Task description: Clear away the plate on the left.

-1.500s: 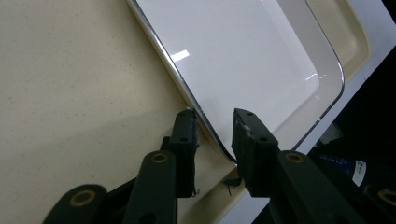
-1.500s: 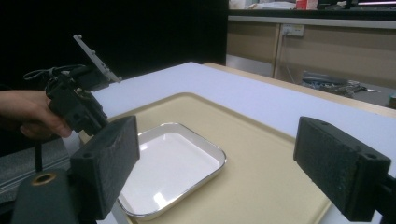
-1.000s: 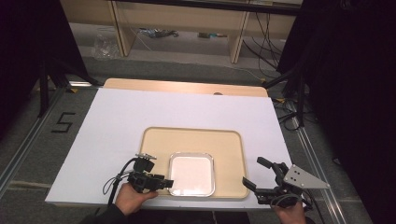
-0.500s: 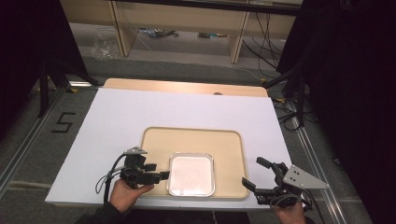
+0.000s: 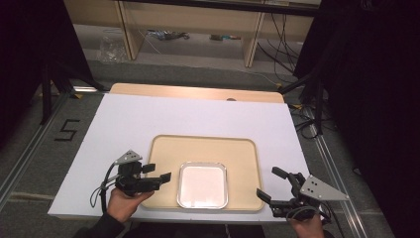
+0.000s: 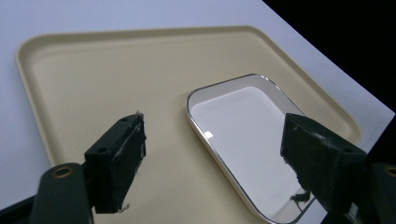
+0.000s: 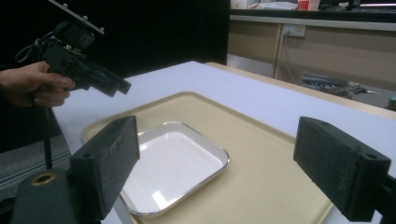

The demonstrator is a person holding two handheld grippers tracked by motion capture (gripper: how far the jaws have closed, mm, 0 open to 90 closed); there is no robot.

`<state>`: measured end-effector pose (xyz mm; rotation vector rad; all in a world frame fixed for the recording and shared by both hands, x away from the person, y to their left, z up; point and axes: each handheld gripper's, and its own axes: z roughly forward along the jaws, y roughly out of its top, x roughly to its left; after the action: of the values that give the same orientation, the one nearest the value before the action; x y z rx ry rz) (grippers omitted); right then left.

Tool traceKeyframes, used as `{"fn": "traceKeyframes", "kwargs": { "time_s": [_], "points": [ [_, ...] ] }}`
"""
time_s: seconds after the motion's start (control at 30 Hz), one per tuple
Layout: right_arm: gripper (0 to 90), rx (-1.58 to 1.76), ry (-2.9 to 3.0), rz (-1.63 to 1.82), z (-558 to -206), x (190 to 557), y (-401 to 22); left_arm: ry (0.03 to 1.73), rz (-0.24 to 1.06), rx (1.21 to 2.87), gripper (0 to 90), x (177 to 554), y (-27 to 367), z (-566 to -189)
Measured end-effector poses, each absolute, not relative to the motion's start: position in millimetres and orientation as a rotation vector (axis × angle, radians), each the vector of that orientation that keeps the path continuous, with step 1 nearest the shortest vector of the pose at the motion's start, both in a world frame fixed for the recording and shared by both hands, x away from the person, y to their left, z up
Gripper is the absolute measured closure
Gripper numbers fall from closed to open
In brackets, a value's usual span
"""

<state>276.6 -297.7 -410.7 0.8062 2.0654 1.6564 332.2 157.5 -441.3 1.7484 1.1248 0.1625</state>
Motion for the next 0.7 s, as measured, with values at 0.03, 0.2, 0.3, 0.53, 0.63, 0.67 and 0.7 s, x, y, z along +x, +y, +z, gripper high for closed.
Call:
{"fn": "traceKeyframes", "kwargs": {
  "time_s": [0.03,0.2,0.3,0.53,0.63,0.67,0.7],
  "points": [
    [15.2,0.762,2.035,1.630,-411,279,-299,1.116,0.185,1.742,20.2,331,158,-440],
    [15.2,0.800,2.067,1.658,-411,277,-298,1.096,0.238,1.711,19.2,326,164,-435],
    [15.2,0.809,2.064,1.656,-411,277,-298,1.093,0.265,1.688,19.0,322,170,-432],
    [15.2,0.796,2.060,1.643,-411,277,-298,1.087,0.291,1.661,19.0,317,178,-428],
    [15.2,0.782,2.056,1.631,-411,278,-299,1.082,0.310,1.657,19.1,313,181,-426],
    [15.2,0.785,2.038,1.643,-411,278,-299,1.081,0.321,1.650,19.1,312,183,-426],
    [15.2,0.786,2.041,1.645,-411,278,-299,1.076,0.320,1.643,19.0,311,184,-425]
  ]
}}
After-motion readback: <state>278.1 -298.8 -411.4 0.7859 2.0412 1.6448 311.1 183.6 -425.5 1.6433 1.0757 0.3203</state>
